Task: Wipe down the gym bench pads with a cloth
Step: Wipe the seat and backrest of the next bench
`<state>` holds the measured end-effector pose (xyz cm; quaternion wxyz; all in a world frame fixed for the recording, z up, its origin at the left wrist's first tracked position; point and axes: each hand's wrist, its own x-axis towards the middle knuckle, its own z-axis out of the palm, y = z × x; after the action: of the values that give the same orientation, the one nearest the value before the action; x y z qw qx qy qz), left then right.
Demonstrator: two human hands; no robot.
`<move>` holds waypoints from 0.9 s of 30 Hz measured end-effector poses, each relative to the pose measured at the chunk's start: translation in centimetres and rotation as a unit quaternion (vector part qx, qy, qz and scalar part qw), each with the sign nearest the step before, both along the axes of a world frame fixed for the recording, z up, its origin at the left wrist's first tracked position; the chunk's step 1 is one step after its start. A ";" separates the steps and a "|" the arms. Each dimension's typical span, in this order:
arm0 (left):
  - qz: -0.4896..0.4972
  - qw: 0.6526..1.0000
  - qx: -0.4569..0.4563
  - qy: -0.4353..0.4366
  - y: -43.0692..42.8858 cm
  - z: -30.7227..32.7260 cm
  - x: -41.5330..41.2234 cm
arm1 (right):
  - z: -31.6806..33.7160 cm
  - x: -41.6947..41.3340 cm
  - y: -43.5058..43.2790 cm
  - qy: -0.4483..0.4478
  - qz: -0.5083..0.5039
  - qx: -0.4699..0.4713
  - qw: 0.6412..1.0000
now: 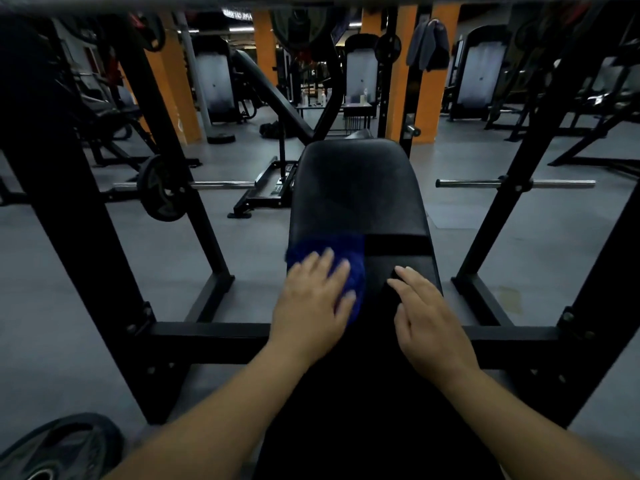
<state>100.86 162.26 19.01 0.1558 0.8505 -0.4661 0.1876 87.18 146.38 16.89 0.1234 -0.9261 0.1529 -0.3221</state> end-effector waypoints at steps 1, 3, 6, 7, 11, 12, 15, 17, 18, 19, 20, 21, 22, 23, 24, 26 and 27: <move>-0.045 0.999 0.024 -0.007 1.7 -1.1 -1.2 | -0.1 0.0 0.0 -0.005 0.000 0.000 1.000; -0.082 0.994 0.064 -0.031 3.5 -1.8 -0.4 | -0.2 0.2 0.0 -0.014 -0.003 -0.010 1.000; 0.016 0.999 0.030 -0.019 0.0 0.1 1.5 | -0.4 0.3 0.2 -0.009 -0.005 -0.012 1.000; 0.063 0.998 0.012 0.001 -1.4 0.4 0.8 | -0.3 0.2 0.2 -0.005 -0.006 -0.010 1.000; -0.056 0.996 0.065 -0.028 -0.2 -1.6 -3.2 | -0.3 -0.1 0.1 -0.007 -0.007 -0.003 1.000; -0.100 0.990 0.089 -0.038 1.4 -1.8 -2.8 | -0.3 -0.1 0.1 -0.010 -0.005 -0.005 1.000; -0.063 0.993 0.075 -0.065 2.2 -0.8 0.9 | -0.3 0.1 0.3 -0.019 -0.003 0.001 1.000; 0.052 0.998 0.037 -0.024 -0.2 0.1 1.4 | -0.2 0.1 0.3 -0.025 -0.003 0.006 1.000; 0.095 0.995 0.018 -0.005 -1.6 0.1 0.3 | -0.1 0.0 0.4 -0.030 0.000 0.009 1.000; 0.108 0.994 0.004 0.011 -2.6 -0.3 -1.3 | 0.0 -0.1 0.5 -0.036 0.004 0.017 0.999; 0.083 0.996 -0.002 0.016 -3.1 -1.0 -3.2 | 0.1 -0.2 0.5 -0.046 0.005 0.033 0.998; 0.033 0.999 0.010 0.008 -2.9 -1.7 -4.8 | 0.2 -0.3 0.5 -0.058 0.005 0.060 0.996; -0.021 0.999 0.033 -0.006 -1.9 -2.3 -5.8 | 0.4 -0.4 0.4 -0.070 0.004 0.096 0.993; -0.069 0.996 0.058 -0.019 -0.7 -2.6 -5.6 | 0.8 -0.6 0.4 -0.081 0.002 0.141 0.987; -0.107 0.991 0.072 -0.042 0.2 -2.5 -4.7 | 1.3 -0.9 0.3 -0.094 0.002 0.188 0.978; -0.110 0.990 0.078 -0.050 1.1 -1.4 -2.5 | 2.5 -1.1 0.4 -0.104 0.000 0.231 0.967; -0.085 0.993 0.075 -0.027 0.9 -0.9 -1.9 | 2.9 -1.1 0.6 -0.095 -0.006 0.207 0.974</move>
<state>98.93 163.19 18.10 0.0940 0.8118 -0.5534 0.1610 86.10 147.02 19.82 0.3246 -0.8445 0.2093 -0.3711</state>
